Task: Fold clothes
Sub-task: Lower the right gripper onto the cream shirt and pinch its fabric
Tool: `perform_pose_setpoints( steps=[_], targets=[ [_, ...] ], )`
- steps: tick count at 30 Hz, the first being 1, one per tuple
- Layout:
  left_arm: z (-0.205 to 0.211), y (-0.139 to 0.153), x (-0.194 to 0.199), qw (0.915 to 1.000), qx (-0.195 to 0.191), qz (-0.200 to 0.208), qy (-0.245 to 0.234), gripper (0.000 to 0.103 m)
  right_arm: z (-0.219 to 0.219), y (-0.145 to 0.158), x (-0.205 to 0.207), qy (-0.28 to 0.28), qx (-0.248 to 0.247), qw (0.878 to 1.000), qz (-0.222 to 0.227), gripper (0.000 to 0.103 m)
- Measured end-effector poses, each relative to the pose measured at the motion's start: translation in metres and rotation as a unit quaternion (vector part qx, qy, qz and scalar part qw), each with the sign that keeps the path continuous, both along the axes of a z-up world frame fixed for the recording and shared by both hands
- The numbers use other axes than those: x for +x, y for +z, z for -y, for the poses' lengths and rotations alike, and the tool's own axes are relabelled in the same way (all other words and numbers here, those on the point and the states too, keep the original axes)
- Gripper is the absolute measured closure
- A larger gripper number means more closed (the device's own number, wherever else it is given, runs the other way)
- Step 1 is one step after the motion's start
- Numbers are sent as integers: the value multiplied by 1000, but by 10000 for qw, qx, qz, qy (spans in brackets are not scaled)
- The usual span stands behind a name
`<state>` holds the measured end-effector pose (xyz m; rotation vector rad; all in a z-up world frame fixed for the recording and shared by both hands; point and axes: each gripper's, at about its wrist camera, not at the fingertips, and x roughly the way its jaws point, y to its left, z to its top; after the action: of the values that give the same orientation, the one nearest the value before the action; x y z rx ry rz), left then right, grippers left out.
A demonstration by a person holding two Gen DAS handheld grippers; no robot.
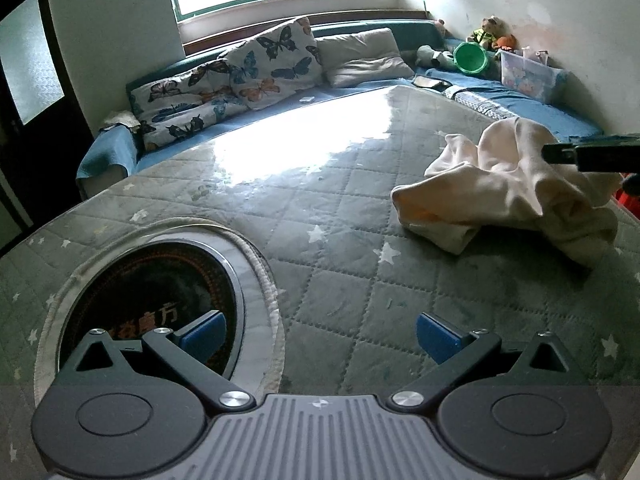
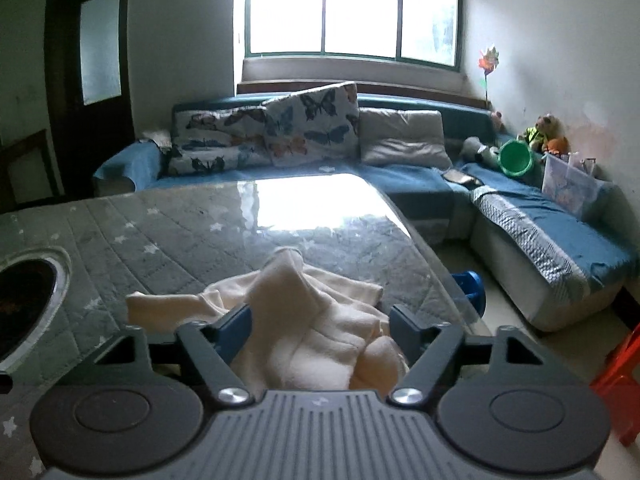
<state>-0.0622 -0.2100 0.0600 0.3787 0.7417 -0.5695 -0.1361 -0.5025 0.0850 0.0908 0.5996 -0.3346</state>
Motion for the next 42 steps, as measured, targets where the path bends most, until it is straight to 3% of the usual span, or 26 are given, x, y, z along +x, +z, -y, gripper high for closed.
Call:
perform_pose_setpoints(
  steps=[11, 16, 31, 42],
  targets=[
    [21, -2, -4, 9995, 13, -184, -250, 0, -4, -1, -9, 39, -12, 10000, 20, 34],
    [33, -2, -7, 9991, 59, -177, -372, 0, -13, 3, -29, 99, 1, 9999, 106, 25],
    [61, 0, -13, 9977, 61, -284, -606, 0, -33, 1, -74, 75, 75, 9999, 93, 24],
    [76, -1, -14, 9977, 89, -288, -611, 0, -26, -2, -72, -63, 39, 10000, 55, 24]
  ],
)
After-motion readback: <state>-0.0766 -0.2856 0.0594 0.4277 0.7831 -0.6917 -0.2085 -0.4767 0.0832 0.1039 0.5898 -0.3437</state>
